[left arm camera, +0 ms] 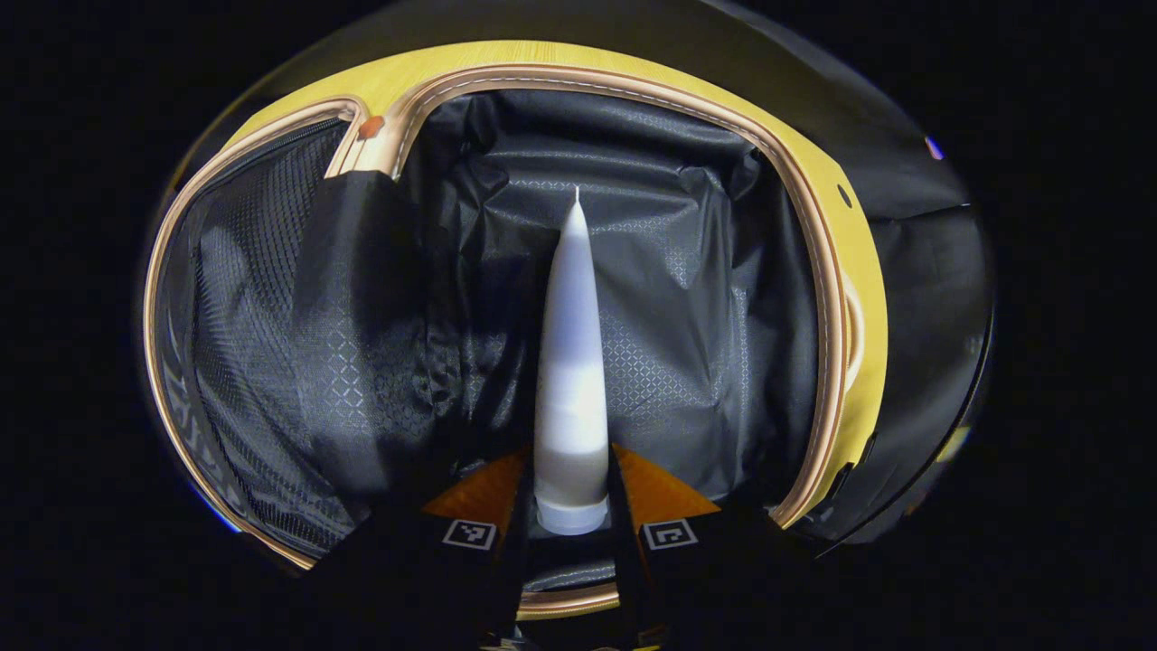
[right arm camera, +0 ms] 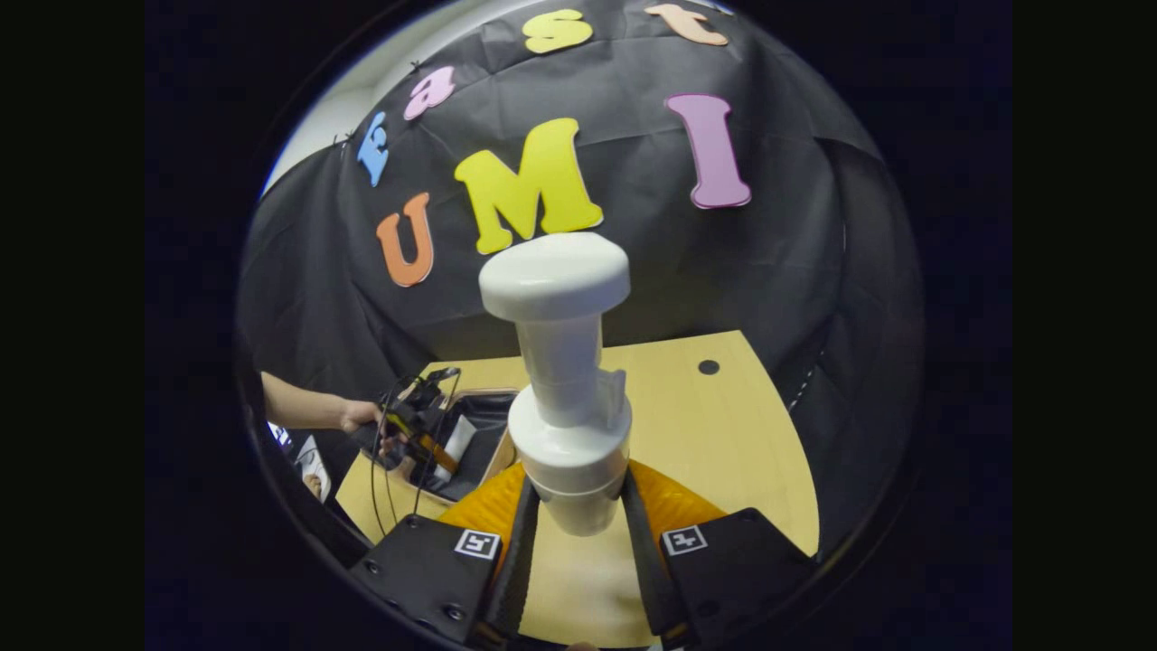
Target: First open the suitcase, pack the skin care products into it, and then close the suitcase.
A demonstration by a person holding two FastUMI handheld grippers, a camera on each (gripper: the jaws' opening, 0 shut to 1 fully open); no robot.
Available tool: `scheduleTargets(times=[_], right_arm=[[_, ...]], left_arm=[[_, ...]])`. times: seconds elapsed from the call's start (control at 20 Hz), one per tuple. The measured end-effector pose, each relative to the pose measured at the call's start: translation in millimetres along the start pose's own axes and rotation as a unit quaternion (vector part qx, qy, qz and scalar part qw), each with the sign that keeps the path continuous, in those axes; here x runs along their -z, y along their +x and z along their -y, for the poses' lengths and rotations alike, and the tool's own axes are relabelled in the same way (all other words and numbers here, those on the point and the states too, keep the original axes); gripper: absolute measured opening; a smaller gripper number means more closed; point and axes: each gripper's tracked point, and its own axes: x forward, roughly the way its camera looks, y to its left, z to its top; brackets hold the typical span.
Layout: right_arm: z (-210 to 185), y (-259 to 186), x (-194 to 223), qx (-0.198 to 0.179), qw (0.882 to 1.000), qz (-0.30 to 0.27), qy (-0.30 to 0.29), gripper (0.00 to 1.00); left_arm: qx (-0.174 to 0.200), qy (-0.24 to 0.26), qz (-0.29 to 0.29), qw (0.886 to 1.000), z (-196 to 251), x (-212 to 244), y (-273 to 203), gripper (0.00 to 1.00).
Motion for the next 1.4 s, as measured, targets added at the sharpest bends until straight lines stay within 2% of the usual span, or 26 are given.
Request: scheduleTargets(times=[0.05, 0.1, 0.2, 0.25, 0.3, 0.35, 0.5, 0.6, 0.7, 0.75, 0.9, 1.1, 1.25, 1.4], right_arm=[[-12, 6, 1, -0.014, 1.000, -0.010, -0.008, 0.48], [-25, 12, -1, -0.031, 0.999, -0.016, -0.015, 0.48], [-53, 25, -7, -0.063, 0.997, -0.024, -0.033, 0.48], [-67, 33, -7, -0.078, 0.996, -0.029, -0.040, 0.48], [-82, 40, -7, -0.093, 0.994, -0.035, -0.047, 0.48], [-97, 47, -6, -0.109, 0.992, -0.044, -0.053, 0.48], [-143, 83, 4, -0.149, 0.984, -0.082, -0.059, 0.48], [-171, 108, 15, -0.167, 0.977, -0.120, -0.049, 0.48], [-198, 132, 26, -0.182, 0.970, -0.161, -0.026, 0.48], [-210, 145, 35, -0.183, 0.965, -0.188, -0.012, 0.48], [-230, 190, 69, -0.166, 0.947, -0.273, 0.031, 0.48], [-223, 245, 120, -0.100, 0.919, -0.374, 0.070, 0.48], [-213, 271, 143, -0.042, 0.899, -0.419, 0.122, 0.48], [-206, 293, 159, 0.006, 0.887, -0.435, 0.158, 0.48]], left_arm=[[0.001, -0.003, 0.001, 1.000, 1, 2, -2, 0.46], [0.000, -0.011, 0.000, 1.000, 1, 6, -5, 0.55], [0.005, -0.030, 0.017, 0.999, 1, 13, -22, 0.52], [0.011, -0.042, 0.031, 0.999, 2, 16, -30, 0.62], [0.018, -0.050, 0.049, 0.997, 6, 20, -42, 0.56], [0.037, -0.053, 0.080, 0.995, 14, 23, -58, 0.61], [0.082, -0.062, 0.208, 0.973, 35, 29, -117, 0.63], [0.064, -0.063, 0.297, 0.951, 33, 39, -156, 0.78], [0.035, -0.070, 0.353, 0.932, 27, 58, -184, 0.96], [0.017, -0.078, 0.372, 0.925, 21, 74, -193, 0.97], [-0.004, -0.116, 0.399, 0.909, 1, 114, -196, 0.97], [-0.012, -0.173, 0.400, 0.900, -22, 172, -189, 0.97], [-0.011, -0.203, 0.402, 0.893, -34, 202, -190, 0.97], [-0.017, -0.212, 0.409, 0.888, -44, 219, -197, 0.97]])
